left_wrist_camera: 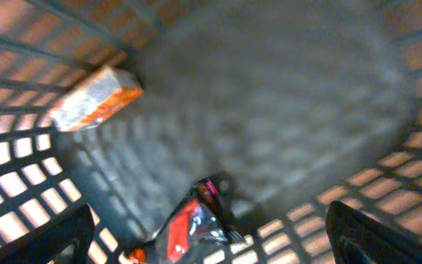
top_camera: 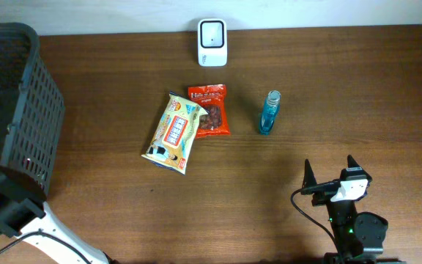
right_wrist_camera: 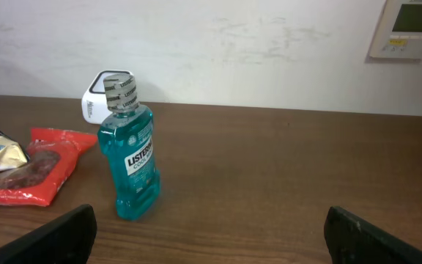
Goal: Scan the item barcode
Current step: 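Release the beige bag and move the left gripper back to the basket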
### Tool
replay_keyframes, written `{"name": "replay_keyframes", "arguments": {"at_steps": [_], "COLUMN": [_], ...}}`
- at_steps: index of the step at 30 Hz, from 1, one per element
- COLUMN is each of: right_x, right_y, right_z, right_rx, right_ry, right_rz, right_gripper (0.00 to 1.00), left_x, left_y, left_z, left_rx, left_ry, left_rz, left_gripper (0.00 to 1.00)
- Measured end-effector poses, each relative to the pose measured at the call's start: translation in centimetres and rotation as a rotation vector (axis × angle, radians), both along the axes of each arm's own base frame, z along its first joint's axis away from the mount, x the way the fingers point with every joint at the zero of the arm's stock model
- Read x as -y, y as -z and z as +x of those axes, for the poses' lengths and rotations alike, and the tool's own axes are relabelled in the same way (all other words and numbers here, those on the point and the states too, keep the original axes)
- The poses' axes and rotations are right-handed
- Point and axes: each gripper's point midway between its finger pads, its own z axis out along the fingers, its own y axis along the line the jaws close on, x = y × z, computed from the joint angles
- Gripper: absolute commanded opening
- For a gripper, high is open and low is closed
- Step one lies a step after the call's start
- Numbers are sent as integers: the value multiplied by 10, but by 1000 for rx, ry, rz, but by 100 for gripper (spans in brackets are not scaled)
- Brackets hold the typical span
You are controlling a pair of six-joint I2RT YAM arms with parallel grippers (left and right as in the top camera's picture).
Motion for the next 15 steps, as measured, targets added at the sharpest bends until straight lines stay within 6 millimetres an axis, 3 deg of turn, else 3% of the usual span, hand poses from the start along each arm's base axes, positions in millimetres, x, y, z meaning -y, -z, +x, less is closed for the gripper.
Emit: {"name": "replay_keyframes", "arguments": {"at_steps": [2,5,7,12,15], "right_x": [0,0,0,0,0], "right_y": [0,0,0,0,0], "right_z": [0,0,0,0,0], "right_rx": [0,0,0,0,0], "right_ry": [0,0,0,0,0], "right_rz": [0,0,0,0,1], "right_gripper": [98,98,98,98,98], "left_x": [3,9,16,35,48], "left_y": [32,71,93,122,128], "left_z": [-4,-13,-21,-45,-62], "left_rx": [-62,-137,-184,-281,-346], "left_ry": [31,89,114,142,147], "left_rz": [-39,-85,-120,-205,-263], "left_gripper": [94,79,77,82,97]}}
